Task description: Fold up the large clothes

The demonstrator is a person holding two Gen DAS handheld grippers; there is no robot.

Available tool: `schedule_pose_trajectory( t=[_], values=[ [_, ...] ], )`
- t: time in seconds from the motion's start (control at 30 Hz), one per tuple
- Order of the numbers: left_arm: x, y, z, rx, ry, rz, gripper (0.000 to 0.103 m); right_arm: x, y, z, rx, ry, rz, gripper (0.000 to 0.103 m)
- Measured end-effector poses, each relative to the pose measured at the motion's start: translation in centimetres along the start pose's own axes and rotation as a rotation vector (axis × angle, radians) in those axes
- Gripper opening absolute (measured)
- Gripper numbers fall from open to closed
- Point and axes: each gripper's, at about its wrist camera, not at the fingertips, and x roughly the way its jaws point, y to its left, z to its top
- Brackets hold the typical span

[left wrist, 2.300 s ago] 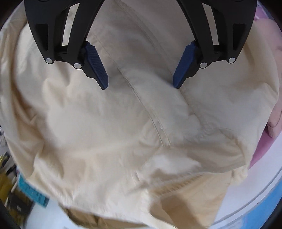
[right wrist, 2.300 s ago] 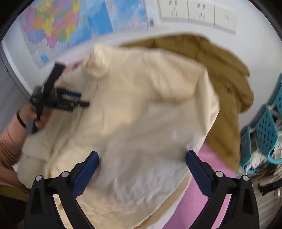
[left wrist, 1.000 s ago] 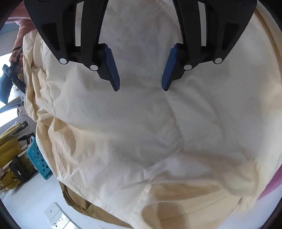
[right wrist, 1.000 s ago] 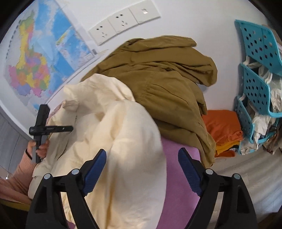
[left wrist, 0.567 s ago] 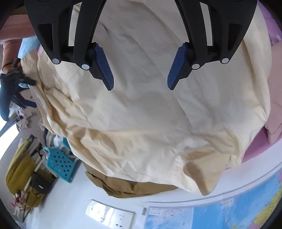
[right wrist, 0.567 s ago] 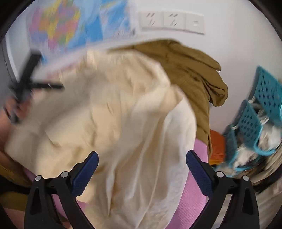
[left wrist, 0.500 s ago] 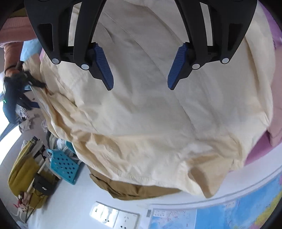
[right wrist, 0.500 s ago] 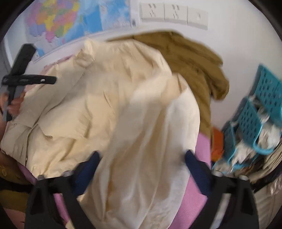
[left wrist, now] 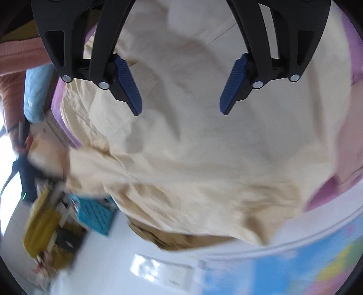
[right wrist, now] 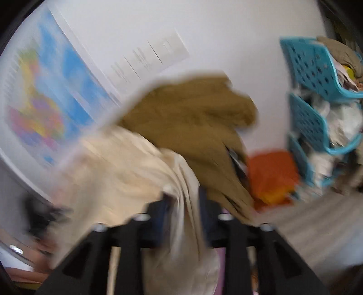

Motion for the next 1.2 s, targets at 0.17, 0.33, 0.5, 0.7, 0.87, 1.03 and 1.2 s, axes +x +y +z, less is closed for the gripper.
schedule_pose_trajectory(
  t=[0.17, 0.33, 0.5, 0.7, 0.87, 1.03, 1.2],
  values=[
    [-6.4, 5.9, -2.6, -0.133, -0.095, 0.219, 0.082, -0.9, 1.1, -2.6, -0.018, -0.042, -0.129, 0.074],
    [-9.2, 11.8, -6.2, -0.246, -0.066, 0.38, 0.088, -5.8, 7.9, -6.6, -0.231, -0.138, 0.119, 0.09],
    [-7.8, 15.1, -9.4, -0.342, 0.016, 0.272, 0.09, -0.9, 11.7, -11.1, -0.319, 0.046, 0.133, 0.096],
    [-6.0, 14.1, -11.0, -0.264, 0.054, 0.229, 0.08, 5.5, 11.1, -13.3, -0.19, 0.185, 0.168, 0.079],
    [-7.1, 14.5, -10.1, -0.27, 0.003, 0.279, 0.012, 2.5, 11.6, -12.2, -0.124, 0.105, 0.309, 0.017],
    [-9.0, 16.1, -9.0, -0.325, -0.064, 0.273, 0.025, -2.6, 10.6, -10.8, -0.146, 0.004, 0.242, 0.018],
    [-8.2, 15.6, -6.5, -0.215, -0.079, 0.289, 0.078, -0.2, 10.5, -9.9, -0.207, 0.145, -0.032, 0.053]
  ],
)
